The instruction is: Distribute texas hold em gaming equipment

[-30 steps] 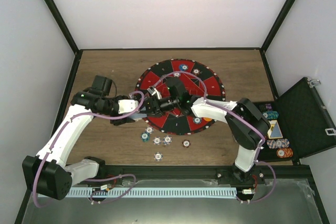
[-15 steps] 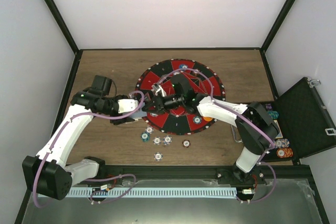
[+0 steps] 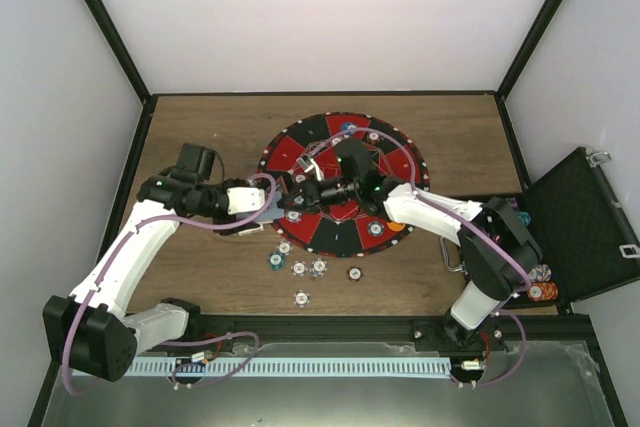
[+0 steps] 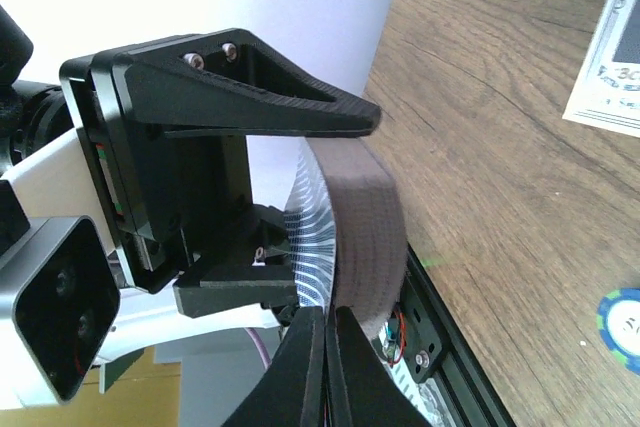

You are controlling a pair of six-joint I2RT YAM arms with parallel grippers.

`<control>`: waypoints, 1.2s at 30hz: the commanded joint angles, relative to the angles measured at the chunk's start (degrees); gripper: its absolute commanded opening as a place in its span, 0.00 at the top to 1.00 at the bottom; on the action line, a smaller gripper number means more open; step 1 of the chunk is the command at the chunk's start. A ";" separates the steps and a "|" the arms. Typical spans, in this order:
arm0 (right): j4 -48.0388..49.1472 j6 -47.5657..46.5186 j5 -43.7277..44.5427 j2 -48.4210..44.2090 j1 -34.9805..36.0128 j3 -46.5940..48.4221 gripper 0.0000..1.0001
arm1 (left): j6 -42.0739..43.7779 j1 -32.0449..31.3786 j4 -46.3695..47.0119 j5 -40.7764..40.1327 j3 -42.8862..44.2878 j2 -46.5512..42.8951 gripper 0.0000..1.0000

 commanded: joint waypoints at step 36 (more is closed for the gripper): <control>-43.45 -24.01 12.70 51.74 -10.95 65.01 0.84 | -2.60 1.31 -5.65 -2.13 0.78 -2.39 0.96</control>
